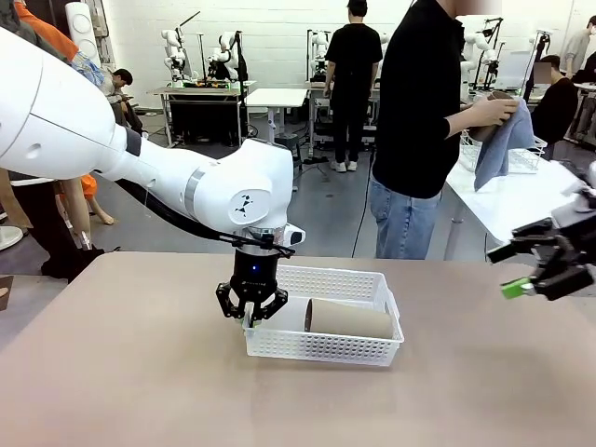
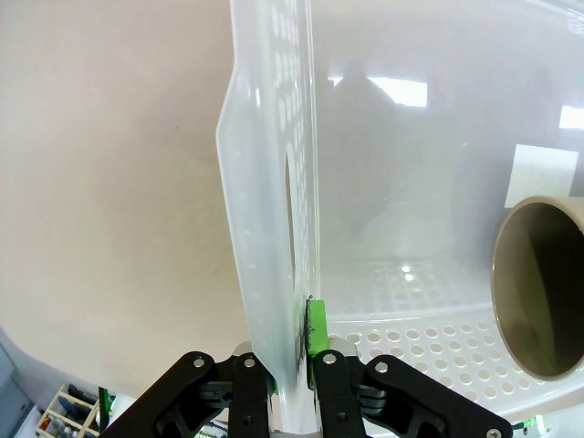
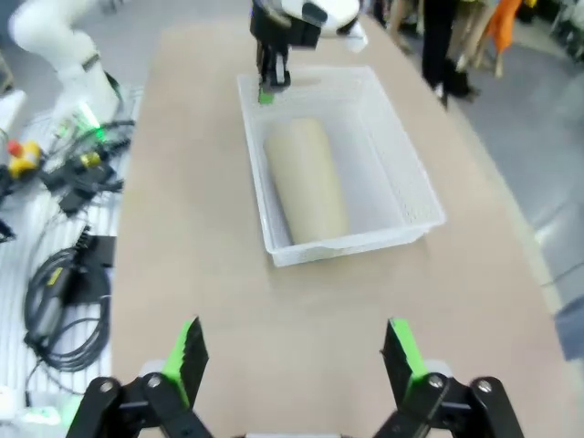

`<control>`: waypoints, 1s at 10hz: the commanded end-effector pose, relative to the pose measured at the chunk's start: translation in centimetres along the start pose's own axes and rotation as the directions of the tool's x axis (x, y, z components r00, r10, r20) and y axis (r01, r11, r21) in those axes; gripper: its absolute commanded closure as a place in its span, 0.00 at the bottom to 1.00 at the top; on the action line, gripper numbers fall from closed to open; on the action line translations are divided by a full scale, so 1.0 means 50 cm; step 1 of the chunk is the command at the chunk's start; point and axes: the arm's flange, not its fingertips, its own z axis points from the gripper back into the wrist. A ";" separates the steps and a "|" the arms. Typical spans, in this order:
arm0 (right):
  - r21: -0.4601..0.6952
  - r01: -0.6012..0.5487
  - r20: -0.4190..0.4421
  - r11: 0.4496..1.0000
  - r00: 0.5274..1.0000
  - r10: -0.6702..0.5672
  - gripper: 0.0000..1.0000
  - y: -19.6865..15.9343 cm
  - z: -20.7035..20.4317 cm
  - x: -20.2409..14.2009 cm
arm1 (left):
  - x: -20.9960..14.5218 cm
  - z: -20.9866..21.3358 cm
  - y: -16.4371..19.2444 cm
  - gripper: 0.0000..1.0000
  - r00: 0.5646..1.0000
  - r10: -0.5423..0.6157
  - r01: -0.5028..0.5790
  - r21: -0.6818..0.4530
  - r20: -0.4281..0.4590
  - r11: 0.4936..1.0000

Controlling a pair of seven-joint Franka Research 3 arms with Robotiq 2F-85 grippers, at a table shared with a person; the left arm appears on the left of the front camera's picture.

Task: Clean and organize the cups into the basket.
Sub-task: Pick up the Organizing basket and move it to the center of the table, then pick up the Reusable plastic cup from the right side of the table and place it inside the Organizing basket.

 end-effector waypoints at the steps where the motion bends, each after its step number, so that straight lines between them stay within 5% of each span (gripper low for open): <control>1: 0.088 0.010 0.125 0.996 0.992 -0.021 0.00 -0.087 0.018 -0.073 | -0.001 0.000 0.002 1.00 1.000 -0.007 0.007 -0.002 0.004 1.000; 6: 0.159 -0.028 0.248 0.987 0.969 -0.012 0.00 -0.176 0.013 -0.250 | -0.001 0.000 0.002 1.00 1.000 -0.007 0.007 -0.002 0.004 1.000; 10: 0.170 0.009 0.204 0.985 0.978 -0.044 0.00 -0.156 0.006 -0.245 | -0.001 0.000 0.002 1.00 1.000 -0.007 0.007 -0.002 0.004 1.000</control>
